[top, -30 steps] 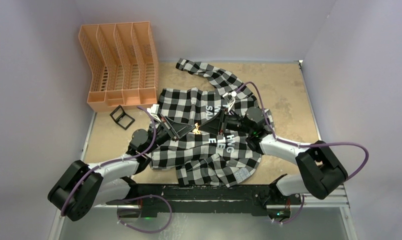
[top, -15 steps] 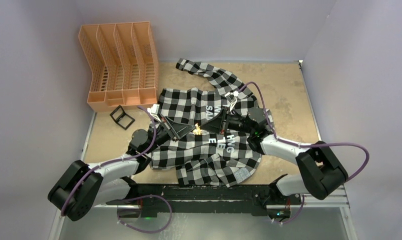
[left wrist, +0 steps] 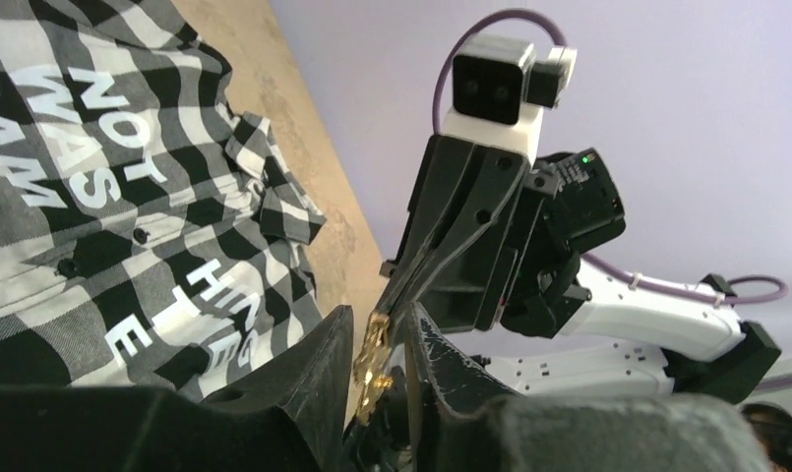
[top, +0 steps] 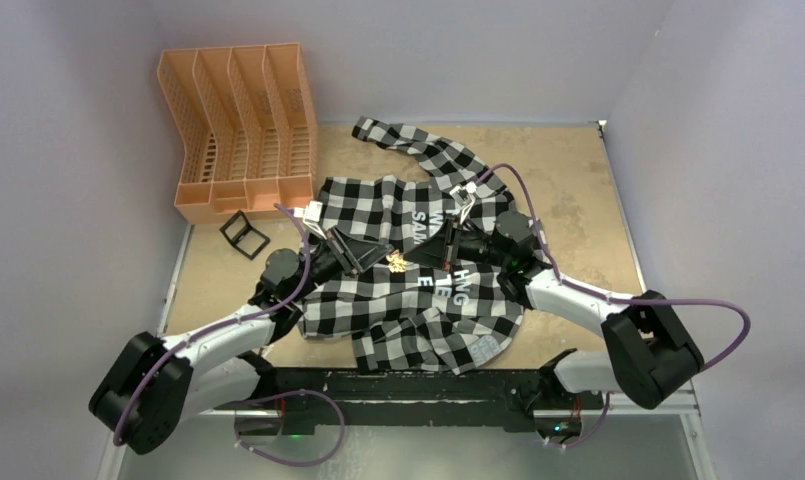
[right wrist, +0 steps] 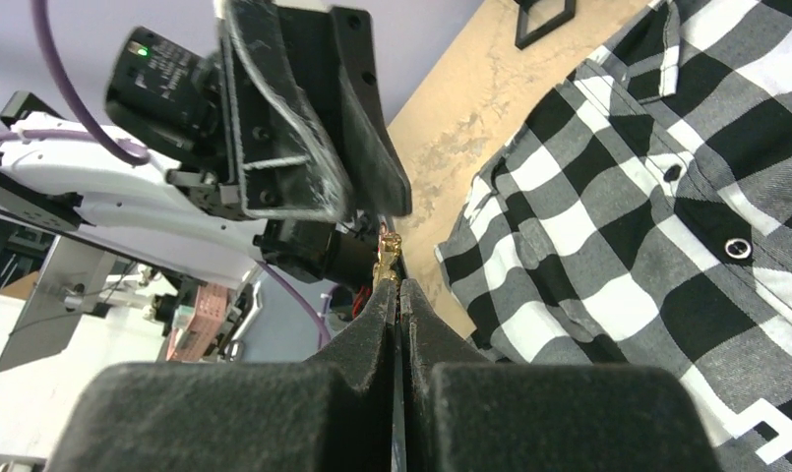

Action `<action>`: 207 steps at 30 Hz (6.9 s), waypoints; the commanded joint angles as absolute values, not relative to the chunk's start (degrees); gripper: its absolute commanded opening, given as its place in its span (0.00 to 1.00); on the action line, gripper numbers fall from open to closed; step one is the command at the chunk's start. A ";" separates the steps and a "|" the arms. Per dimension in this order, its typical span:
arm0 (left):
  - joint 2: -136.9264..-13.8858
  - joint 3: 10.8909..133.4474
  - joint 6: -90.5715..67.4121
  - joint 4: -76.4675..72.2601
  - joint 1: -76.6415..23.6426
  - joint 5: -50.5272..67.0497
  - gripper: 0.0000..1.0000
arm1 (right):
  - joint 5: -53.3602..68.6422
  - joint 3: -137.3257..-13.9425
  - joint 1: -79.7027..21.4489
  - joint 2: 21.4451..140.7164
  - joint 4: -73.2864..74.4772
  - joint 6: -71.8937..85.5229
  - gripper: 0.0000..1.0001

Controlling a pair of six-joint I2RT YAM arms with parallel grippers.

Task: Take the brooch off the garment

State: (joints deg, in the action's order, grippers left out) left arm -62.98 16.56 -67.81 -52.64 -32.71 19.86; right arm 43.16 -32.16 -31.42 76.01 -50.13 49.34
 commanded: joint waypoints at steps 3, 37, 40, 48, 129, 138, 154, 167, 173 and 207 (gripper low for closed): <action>-55.22 25.35 -49.81 -30.16 -34.32 10.89 0.33 | 41.09 -37.19 -30.49 71.75 -37.47 45.11 0.00; -56.50 30.40 33.46 -26.19 -58.84 -11.79 0.56 | 29.85 -58.79 -24.61 74.22 2.00 48.98 0.00; -58.27 26.04 36.83 -35.46 -59.13 -12.07 0.56 | 30.26 -58.40 -24.61 74.05 1.71 49.71 0.00; -66.27 22.21 41.81 -54.00 -61.01 -12.08 0.57 | 29.81 -58.43 -24.61 73.92 2.00 51.54 0.00; -68.09 29.44 11.19 -43.68 -49.75 -11.36 0.00 | 17.60 -58.28 -24.70 65.96 3.15 50.84 0.66; -61.14 22.96 -7.66 -43.90 -39.61 -11.63 0.00 | 15.57 -51.13 -24.70 64.39 -5.70 43.95 0.79; -58.83 14.86 -42.28 -46.12 -15.62 -6.39 0.00 | 1.78 -42.35 -27.12 58.75 -10.95 35.00 0.98; -57.54 8.06 -58.04 -47.36 -4.35 -14.73 0.00 | -12.38 -38.74 -32.48 55.00 -10.94 31.83 0.98; -63.71 5.92 -63.94 -53.58 3.96 -10.09 0.00 | -19.61 -37.79 -35.53 54.28 -10.53 30.72 0.98; -100.42 5.19 -68.23 -91.20 18.53 2.81 0.00 | -33.89 -35.95 -44.62 54.87 -12.97 27.19 0.98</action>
State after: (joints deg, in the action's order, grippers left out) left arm -96.20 5.78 -66.04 -77.28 17.72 0.54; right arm -32.25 -36.16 -43.99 55.00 -10.22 28.93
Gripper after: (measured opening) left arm 0.008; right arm 0.983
